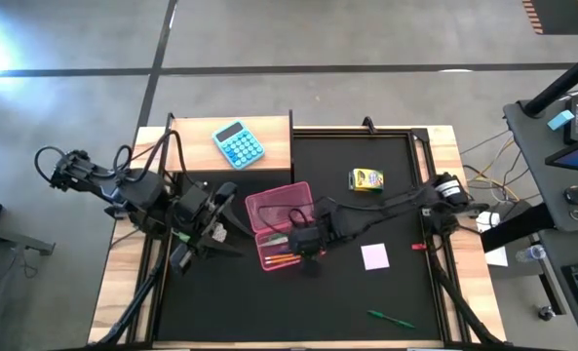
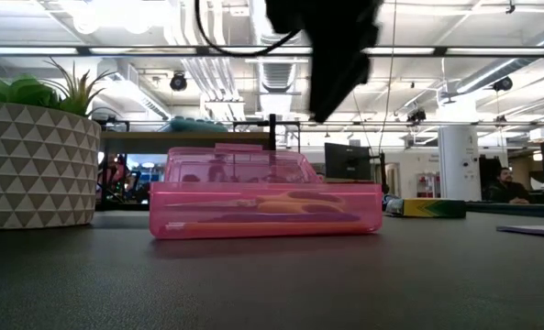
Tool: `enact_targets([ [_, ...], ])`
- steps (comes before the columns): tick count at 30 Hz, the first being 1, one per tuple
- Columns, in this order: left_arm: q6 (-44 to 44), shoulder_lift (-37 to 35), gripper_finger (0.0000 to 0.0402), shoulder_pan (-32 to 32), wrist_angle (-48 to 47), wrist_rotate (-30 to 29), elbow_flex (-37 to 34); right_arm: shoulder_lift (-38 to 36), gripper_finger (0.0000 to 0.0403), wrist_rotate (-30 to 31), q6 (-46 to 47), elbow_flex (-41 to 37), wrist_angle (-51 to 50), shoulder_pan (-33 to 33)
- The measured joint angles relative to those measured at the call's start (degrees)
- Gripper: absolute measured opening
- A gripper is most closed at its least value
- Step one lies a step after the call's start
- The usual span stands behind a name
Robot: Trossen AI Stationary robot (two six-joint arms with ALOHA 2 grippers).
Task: Pack school essentials
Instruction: Put the green pen into the pink box
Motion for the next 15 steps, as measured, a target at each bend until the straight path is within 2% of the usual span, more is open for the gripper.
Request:
enact_targets([
  [6,0.00,-0.22,0.0157,0.00,-0.01,-0.02,0.00,-2.45,0.0161,-0.04,6.11,-2.62,-6.29,7.07],
  [10,0.00,-0.28,0.0157,0.00,0.03,-0.02,0.00,-2.54,0.0157,-0.46,14.85,-3.90,-8.97,13.20],
  [15,0.00,-0.26,0.0157,0.00,0.03,-0.02,0.00,-2.56,0.0161,-4.66,26.09,-7.02,-8.28,21.69],
])
